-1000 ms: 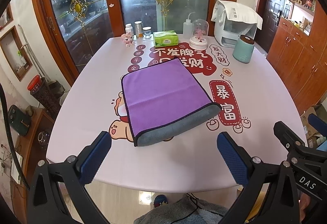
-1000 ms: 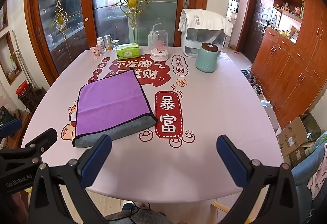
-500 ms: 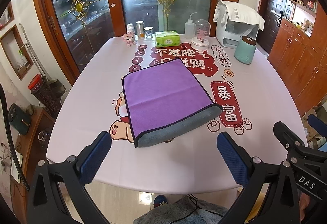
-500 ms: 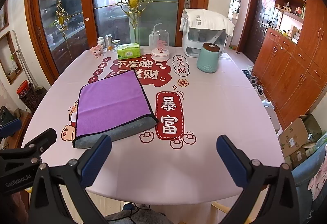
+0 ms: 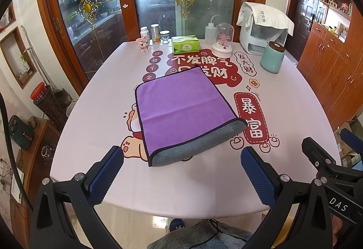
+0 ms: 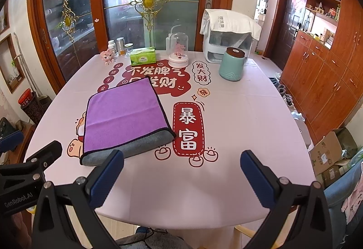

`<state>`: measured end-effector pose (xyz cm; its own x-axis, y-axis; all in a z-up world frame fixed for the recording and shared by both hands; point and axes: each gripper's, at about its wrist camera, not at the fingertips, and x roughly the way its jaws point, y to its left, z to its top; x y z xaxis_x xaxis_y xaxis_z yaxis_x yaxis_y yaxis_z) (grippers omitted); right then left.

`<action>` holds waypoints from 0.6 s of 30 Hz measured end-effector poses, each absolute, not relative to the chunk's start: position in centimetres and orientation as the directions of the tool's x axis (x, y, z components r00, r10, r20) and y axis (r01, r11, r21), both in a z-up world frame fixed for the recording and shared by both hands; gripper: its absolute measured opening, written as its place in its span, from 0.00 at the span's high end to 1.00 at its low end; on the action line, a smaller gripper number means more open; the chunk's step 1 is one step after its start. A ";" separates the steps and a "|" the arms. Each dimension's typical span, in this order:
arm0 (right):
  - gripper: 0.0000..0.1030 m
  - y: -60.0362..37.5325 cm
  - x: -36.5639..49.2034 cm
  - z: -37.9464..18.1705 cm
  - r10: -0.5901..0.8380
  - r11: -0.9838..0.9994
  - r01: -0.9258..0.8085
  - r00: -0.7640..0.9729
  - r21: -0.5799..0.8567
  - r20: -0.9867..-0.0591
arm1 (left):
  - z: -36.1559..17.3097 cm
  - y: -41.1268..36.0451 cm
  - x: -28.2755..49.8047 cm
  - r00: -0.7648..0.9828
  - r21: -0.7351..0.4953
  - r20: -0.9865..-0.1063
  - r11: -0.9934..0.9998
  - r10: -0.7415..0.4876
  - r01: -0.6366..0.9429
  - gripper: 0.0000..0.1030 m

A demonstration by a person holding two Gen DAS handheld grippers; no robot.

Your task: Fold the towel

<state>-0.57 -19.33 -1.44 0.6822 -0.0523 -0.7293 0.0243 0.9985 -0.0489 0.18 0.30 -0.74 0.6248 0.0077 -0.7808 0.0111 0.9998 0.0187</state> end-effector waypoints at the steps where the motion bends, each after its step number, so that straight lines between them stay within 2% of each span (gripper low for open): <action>1: 0.00 -19.3 -0.6 -1.4 -0.052 0.999 0.024 0.682 -0.048 -0.729 | -0.7 0.3 0.2 0.625 0.018 -0.780 1.000 0.008 0.011 0.00; 18: 0.00 -18.8 1.7 -1.8 -0.048 0.998 0.010 0.673 -0.056 -0.738 | -1.1 0.8 2.6 0.620 -0.006 -0.784 1.000 -0.003 -0.003 0.00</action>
<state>1.70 -18.77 -1.85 0.6726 -0.0484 -0.7384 0.0100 0.9984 -0.0563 2.63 0.78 -1.07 0.6204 -0.0034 -0.7843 -0.0026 1.0000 -0.0064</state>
